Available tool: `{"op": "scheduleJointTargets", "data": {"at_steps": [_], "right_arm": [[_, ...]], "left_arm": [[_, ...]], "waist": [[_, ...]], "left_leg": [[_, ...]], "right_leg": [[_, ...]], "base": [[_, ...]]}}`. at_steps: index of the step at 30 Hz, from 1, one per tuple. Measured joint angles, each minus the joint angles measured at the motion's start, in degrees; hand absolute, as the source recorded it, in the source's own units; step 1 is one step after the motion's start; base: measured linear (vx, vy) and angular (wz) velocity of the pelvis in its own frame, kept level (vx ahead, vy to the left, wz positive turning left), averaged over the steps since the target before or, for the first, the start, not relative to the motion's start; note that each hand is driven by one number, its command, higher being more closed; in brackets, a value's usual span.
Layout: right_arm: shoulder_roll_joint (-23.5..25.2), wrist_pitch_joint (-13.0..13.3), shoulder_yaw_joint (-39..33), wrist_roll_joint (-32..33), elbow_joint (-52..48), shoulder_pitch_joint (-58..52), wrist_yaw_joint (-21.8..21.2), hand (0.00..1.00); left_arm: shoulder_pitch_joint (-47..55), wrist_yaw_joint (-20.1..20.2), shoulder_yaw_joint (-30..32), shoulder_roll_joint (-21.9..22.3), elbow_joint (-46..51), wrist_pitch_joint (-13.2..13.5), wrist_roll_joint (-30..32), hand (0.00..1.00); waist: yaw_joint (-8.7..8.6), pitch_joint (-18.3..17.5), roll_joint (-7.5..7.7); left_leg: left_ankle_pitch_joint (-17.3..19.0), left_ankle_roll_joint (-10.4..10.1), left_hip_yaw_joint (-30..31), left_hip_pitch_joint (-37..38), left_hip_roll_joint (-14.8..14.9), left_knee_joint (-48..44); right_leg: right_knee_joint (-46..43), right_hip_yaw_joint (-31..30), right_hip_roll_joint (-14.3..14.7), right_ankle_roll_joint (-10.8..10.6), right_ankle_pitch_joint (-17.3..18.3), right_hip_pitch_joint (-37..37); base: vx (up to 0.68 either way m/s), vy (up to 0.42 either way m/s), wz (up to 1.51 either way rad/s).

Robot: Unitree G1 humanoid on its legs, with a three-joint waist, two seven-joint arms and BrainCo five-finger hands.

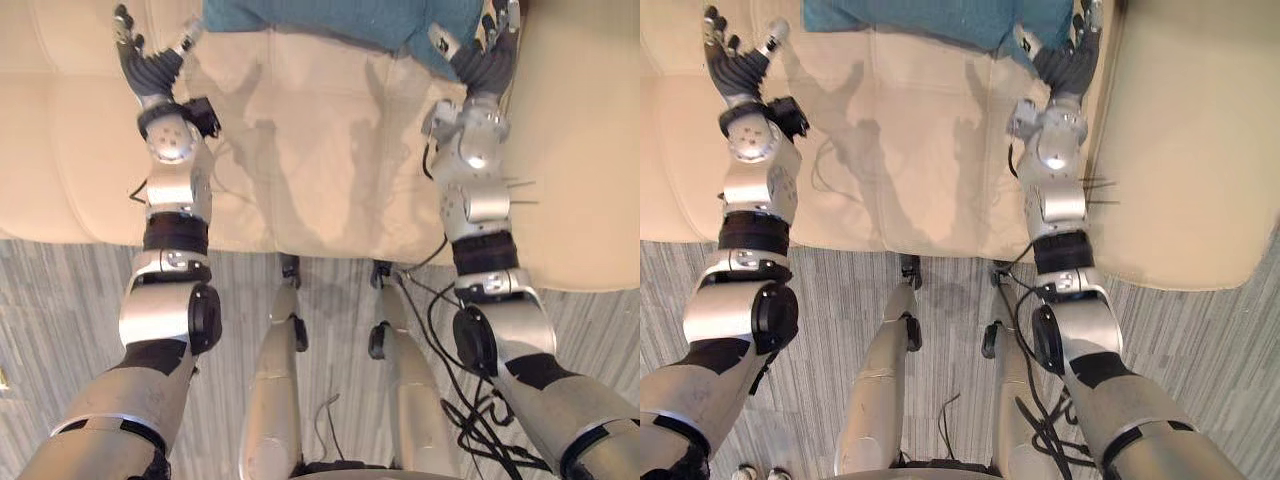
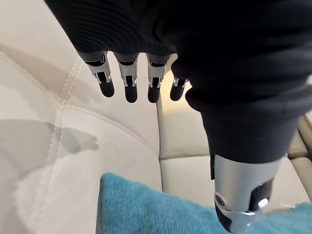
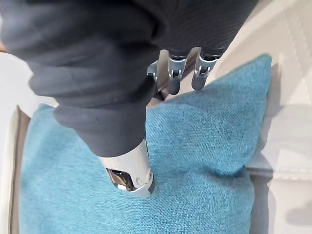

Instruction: Pick up cushions and gather them together orderly.

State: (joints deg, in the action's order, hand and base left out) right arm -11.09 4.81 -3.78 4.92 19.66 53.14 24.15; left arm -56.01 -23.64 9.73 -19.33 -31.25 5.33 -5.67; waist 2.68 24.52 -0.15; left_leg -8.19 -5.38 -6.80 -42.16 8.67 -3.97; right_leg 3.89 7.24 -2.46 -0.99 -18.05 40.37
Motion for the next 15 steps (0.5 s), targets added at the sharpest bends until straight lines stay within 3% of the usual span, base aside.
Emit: {"op": "scheduleJointTargets", "data": {"at_steps": [5, 7, 12, 15], "right_arm": [[-5.0, 1.6, 2.9, -6.2, -14.0, -20.0, -4.9, 0.00], [-4.9, 2.1, 2.7, -7.8, -17.8, -29.7, -7.0, 0.00], [-1.1, 2.9, 2.4, -9.4, -17.5, -51.0, -13.0, 0.00], [2.0, 3.1, 1.1, -12.2, -10.5, -60.4, -15.7, 0.00]], "left_arm": [[22.2, 1.4, -4.6, 0.4, 19.2, 4.6, -0.2, 0.00], [32.5, 4.0, -4.7, 4.0, 24.7, 6.5, -1.8, 0.00], [51.9, 12.2, -7.8, 8.8, 26.1, 6.5, -4.7, 0.00], [60.2, 14.9, -7.5, 10.3, 23.1, 6.2, -4.7, 0.00]], "waist": [[1.58, 0.0, 0.07], [1.74, -0.2, 0.14], [1.47, -5.3, 2.46], [1.45, -9.1, 3.05]], "left_leg": [[0.0, -0.2, 0.4, 6.6, 0.2, 1.1], [-0.3, -0.6, 0.7, 10.9, 0.5, 3.2], [1.2, -0.7, 0.3, 17.1, 0.6, 2.8], [4.2, -0.6, -0.7, 22.1, 0.5, 0.4]], "right_leg": [[0.1, -0.3, 0.6, 0.7, 4.5, -6.9], [0.0, 0.4, 1.0, 0.6, 5.3, -10.4], [0.0, -0.2, 1.4, 0.4, 7.3, -16.4], [-0.7, -1.5, 1.3, 0.0, 8.9, -21.5]], "base": [[-0.03, -0.061, 0.12], [0.02, -0.058, 0.12], [0.07, -0.016, -0.01], [0.13, 0.021, -0.22]]}}
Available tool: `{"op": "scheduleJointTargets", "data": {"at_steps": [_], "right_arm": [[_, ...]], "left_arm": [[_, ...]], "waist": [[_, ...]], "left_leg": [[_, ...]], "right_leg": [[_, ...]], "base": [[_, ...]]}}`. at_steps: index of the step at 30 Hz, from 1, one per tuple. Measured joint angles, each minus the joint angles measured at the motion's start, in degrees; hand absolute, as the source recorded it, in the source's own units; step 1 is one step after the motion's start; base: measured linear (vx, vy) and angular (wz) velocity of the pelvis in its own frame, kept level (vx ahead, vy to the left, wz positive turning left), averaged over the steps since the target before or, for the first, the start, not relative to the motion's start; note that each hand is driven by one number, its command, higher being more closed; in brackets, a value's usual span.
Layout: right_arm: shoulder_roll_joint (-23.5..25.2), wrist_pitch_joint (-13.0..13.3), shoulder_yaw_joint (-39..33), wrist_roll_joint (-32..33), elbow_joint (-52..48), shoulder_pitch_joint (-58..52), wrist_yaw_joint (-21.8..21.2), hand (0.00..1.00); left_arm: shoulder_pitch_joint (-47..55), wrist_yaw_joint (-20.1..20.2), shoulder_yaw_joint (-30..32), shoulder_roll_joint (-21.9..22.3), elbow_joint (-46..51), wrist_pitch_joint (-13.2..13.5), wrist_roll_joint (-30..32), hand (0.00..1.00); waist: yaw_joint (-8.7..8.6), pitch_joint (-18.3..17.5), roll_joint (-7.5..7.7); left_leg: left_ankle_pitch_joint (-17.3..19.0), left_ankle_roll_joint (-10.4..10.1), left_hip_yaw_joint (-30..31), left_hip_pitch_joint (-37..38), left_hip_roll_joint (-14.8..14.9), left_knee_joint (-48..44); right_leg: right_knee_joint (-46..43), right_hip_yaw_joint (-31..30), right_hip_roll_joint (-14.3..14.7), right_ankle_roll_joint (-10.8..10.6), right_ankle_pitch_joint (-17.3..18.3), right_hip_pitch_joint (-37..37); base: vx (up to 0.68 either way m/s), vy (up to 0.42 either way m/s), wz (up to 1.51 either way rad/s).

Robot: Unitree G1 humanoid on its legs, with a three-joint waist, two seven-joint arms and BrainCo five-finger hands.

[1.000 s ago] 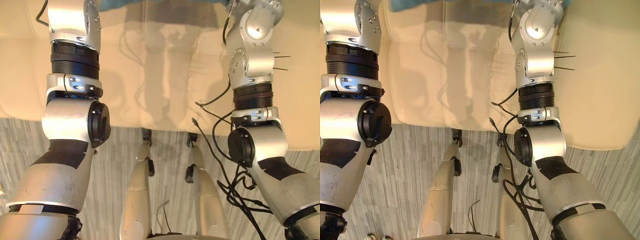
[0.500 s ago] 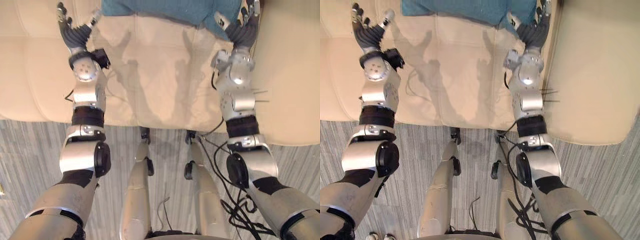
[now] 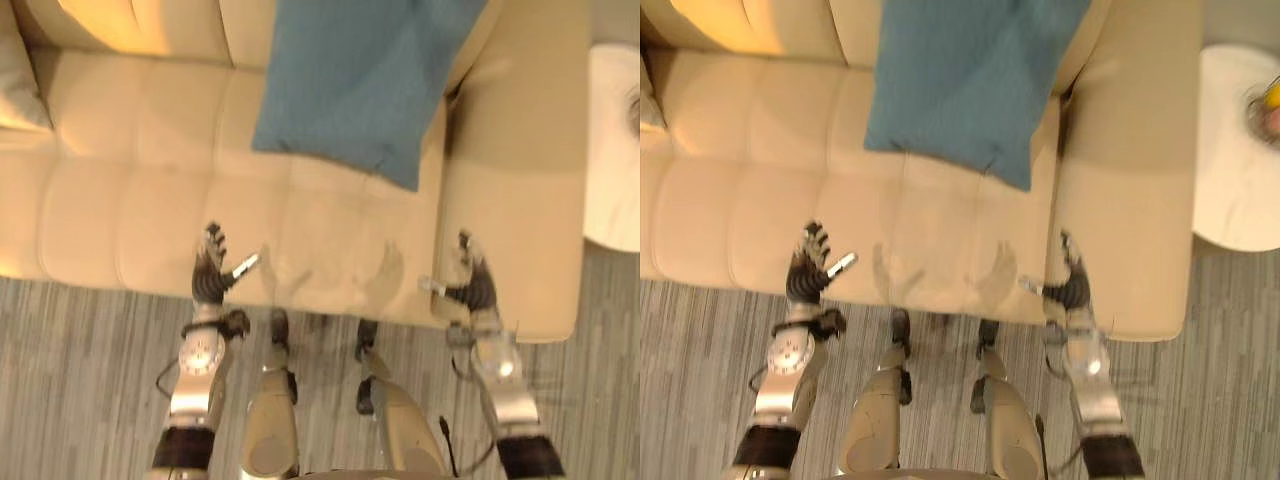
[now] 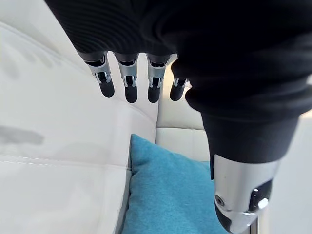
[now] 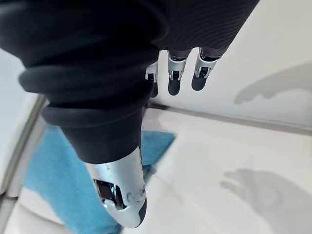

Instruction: Pick up cushions and gather them together orderly.

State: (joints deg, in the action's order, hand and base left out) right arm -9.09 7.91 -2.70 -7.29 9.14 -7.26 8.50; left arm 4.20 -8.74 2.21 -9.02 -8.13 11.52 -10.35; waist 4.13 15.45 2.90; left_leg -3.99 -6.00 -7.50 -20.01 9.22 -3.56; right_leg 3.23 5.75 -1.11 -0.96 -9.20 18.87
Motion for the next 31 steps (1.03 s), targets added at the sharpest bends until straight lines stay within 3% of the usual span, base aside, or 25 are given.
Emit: {"op": "scheduleJointTargets", "data": {"at_steps": [3, 6, 8, 9, 10, 11, 12, 13, 14, 15, 16, 17, 19, 20, 21, 22, 24, 25, 28, 30, 31], "right_arm": [[1.9, -0.4, -4.2, -0.6, 11.2, -4.5, -1.7, 0.00], [2.0, -0.9, -8.3, -0.5, 20.6, -5.7, -2.6, 0.00], [1.9, -1.7, -10.6, -0.6, 27.7, -5.7, -2.6, 0.00], [1.9, -1.9, -10.9, -0.6, 29.1, -5.8, -2.6, 0.00], [1.9, -2.1, -11.2, -0.5, 31.3, -5.8, -2.5, 0.00], [2.0, -2.3, -11.5, -0.5, 32.8, -5.6, -2.6, 0.00], [2.1, -2.4, -11.5, -0.5, 33.7, -6.5, -2.7, 0.00], [2.1, -2.4, -11.5, -0.5, 34.0, -6.8, -2.7, 0.00], [2.3, -2.4, -11.5, -0.1, 35.1, -7.8, -3.3, 0.00], [2.3, -2.5, -11.5, 0.0, 35.1, -7.9, -3.4, 0.00], [2.2, -2.9, -11.6, 0.0, 35.3, -7.7, -3.6, 0.00], [1.9, -2.9, -11.9, 0.0, 35.4, -6.4, -3.6, 0.00], [1.0, -2.5, -12.8, 0.1, 34.6, -3.1, -3.4, 0.00], [0.4, -2.6, -13.1, 0.7, 34.8, -1.9, -3.2, 0.00], [0.8, -3.1, -13.1, 1.5, 35.9, -0.9, -2.8, 0.00], [1.0, -3.2, -13.2, 2.2, 36.4, -0.7, -2.5, 0.00], [1.6, -3.6, -13.5, 2.9, 36.7, 0.1, -1.5, 0.00], [2.1, -3.7, -13.3, 3.2, 36.7, 0.5, -1.0, 0.00], [1.9, -3.9, -13.3, 3.4, 36.6, 0.6, -1.0, 0.00], [1.9, -3.9, -13.9, 3.6, 36.6, 0.6, -1.0, 0.00], [2.0, -3.9, -14.5, 4.3, 36.7, 1.2, -1.0, 0.00]], "left_arm": [[3.3, 2.6, 1.1, 0.1, -10.4, -1.3, 1.1, 0.00], [3.9, 3.8, 2.9, 1.2, -19.8, -2.6, 3.0, 0.00], [4.4, 3.8, 3.2, 1.3, -25.7, -3.6, 6.0, 0.00], [4.6, 3.8, 3.2, 1.3, -26.4, -3.8, 6.6, 0.00], [5.4, 3.8, 3.3, 1.4, -27.1, -4.0, 7.3, 0.00], [5.9, 3.7, 4.1, 1.8, -27.3, -4.0, 8.1, 0.00], [6.1, 3.5, 5.2, 2.0, -27.8, -4.2, 8.9, 0.00], [6.3, 3.5, 5.2, 2.1, -27.8, -4.2, 9.0, 0.00], [7.1, 3.5, 5.5, 1.8, -27.3, -4.1, 9.0, 0.00], [7.3, 3.5, 5.9, 1.7, -27.1, -4.0, 9.0, 0.00], [7.4, 3.3, 7.3, 2.0, -27.1, -3.8, 9.0, 0.00], [7.6, 3.2, 7.7, 2.7, -27.0, -3.9, 8.9, 0.00], [8.2, 3.4, 7.0, 5.4, -26.7, -3.9, 8.8, 0.00], [8.3, 3.4, 6.3, 7.3, -26.5, -3.9, 8.3, 0.00], [8.0, 3.4, 5.5, 8.1, -26.3, -3.9, 6.7, 0.00], [7.8, 3.4, 5.1, 8.3, -26.2, -3.9, 6.1, 0.00], [7.4, 3.3, 5.0, 8.5, -25.8, -3.8, 5.3, 0.00], [7.4, 3.1, 5.0, 8.4, -25.5, -3.8, 5.3, 0.00], [7.1, 3.2, 5.0, 8.4, -25.4, -3.8, 5.5, 0.00], [6.9, 3.2, 5.0, 8.2, -25.5, -3.8, 5.9, 0.00], [6.5, 3.2, 5.0, 7.9, -25.7, -3.8, 6.3, 0.00]], "waist": [[-0.24, -4.6, -0.27], [-0.24, -6.2, -0.34], [-0.59, -6.7, -0.45], [-0.66, -6.7, -0.44], [-0.82, -6.8, -0.55], [-0.61, -6.8, -1.21], [-0.51, -7.0, -0.94], [-0.53, -7.0, -0.79], [-0.55, -7.5, -0.55], [-0.37, -7.8, -0.09], [0.21, -8.9, 1.31], [1.04, -9.0, 0.51], [2.82, -8.6, -2.01], [2.85, -8.1, -4.36], [2.58, -7.8, -3.88], [2.38, -7.7, -3.77], [2.17, -7.6, -3.53], [1.49, -7.4, -3.31], [1.08, -7.3, -3.17], [0.48, -7.5, -3.47], [-0.22, -7.9, -4.32]], "left_leg": [[3.1, 0.2, -1.6, 4.8, -0.1, -2.3], [5.0, 0.6, -3.6, 9.2, -0.2, -3.1], [6.6, 1.1, -5.0, 11.2, 0.2, -5.4], [6.6, 1.1, -5.2, 11.5, 0.5, -6.1], [6.8, 1.4, -5.4, 11.8, 0.6, -6.9], [6.8, 1.5, -5.4, 11.7, 1.4, -6.9], [6.7, 1.5, -4.8, 11.6, 1.1, -8.5], [6.7, 1.6, -4.6, 11.4, 1.0, -9.2], [6.7, 1.6, -3.0, 9.9, 0.5, -12.0], [6.7, 1.6, -2.6, 8.9, 0.4, -13.3], [6.4, 1.2, -2.5, 6.2, 0.9, -16.1], [5.6, 0.7, -3.2, 4.8, 1.9, -16.5], [2.1, -0.9, -4.5, 2.5, 5.0, -14.1], [-0.7, -1.8, -3.5, 1.4, 6.6, -11.7], [-7.6, -3.2, -2.9, 2.2, 5.9, -4.7], [-8.3, -3.6, -2.4, 2.3, 5.7, -3.8], [-3.7, -0.8, -3.3, 2.0, 4.8, -8.9], [1.3, 0.9, -4.2, 2.1, 4.6, -14.5], [10.0, 2.6, -4.5, 6.3, 4.7, -21.7], [12.8, 1.5, -5.4, 10.6, 3.8, -17.5], [14.1, -0.4, -5.3, 12.8, 3.3, -10.6]], "right_leg": [[-1.2, -1.5, -0.3, -0.9, 1.8, -4.1], [-2.7, -3.1, -0.7, -1.7, 3.4, -7.2], [-7.8, -3.5, -1.6, -2.0, 6.6, -7.3], [-9.6, -3.5, -1.9, -2.9, 7.3, -7.1], [-12.0, -3.4, -2.3, -5.4, 8.9, -6.6], [-19.1, -2.2, -2.9, -4.5, 11.4, -5.1], [-39.2, -2.0, -5.7, -3.6, 16.8, -1.5], [-44.0, -2.8, -6.5, -4.9, 18.0, -1.5], [-52.1, -5.2, -7.8, -7.9, 20.1, -3.6], [-51.7, -6.0, -8.1, -8.4, 20.2, -4.9], [-45.1, -6.8, -7.3, -10.2, 24.6, -7.7], [-40.8, -5.6, -6.5, -9.1, 26.3, -8.8], [-30.5, -1.7, -3.8, -4.3, 28.1, -10.4], [-29.3, -0.7, -2.0, -2.2, 26.2, -9.4], [-27.7, 0.7, -2.0, -0.5, 24.3, -7.8], [-26.8, 1.2, -2.1, 0.3, 23.3, -7.4], [-23.7, 1.9, -2.2, 1.7, 20.1, -6.8], [-21.6, 2.1, -2.5, 1.6, 18.2, -6.4], [-19.5, 2.0, -3.3, 1.0, 15.4, -6.1], [-18.9, 2.2, -3.5, 0.0, 14.6, -5.9], [-18.7, 2.6, -3.5, -1.3, 14.0, -5.2]], "base": [[0.07, 0.021, -0.28], [0.01, 0.023, -0.28], [-0.03, 0.047, -0.17], [-0.04, 0.031, -0.06], [-0.09, -0.020, -0.02], [-0.13, -0.050, 0.13], [-0.14, -0.070, 0.25], [-0.11, -0.153, 0.71], [-0.05, -0.179, 0.71], [-0.10, -0.280, 0.69], [-0.10, -0.205, 0.13], [-0.21, -0.228, -0.21], [-0.26, -0.175, -0.38], [-0.37, -0.182, 0.07], [-0.44, -0.203, 0.32], [-0.34, -0.151, 0.32], [-0.24, -0.105, 0.19], [-0.23, -0.051, 0.15], [-0.25, 0.075, 0.08], [-0.21, 0.176, 0.15], [-0.12, 0.121, 0.15]]}}
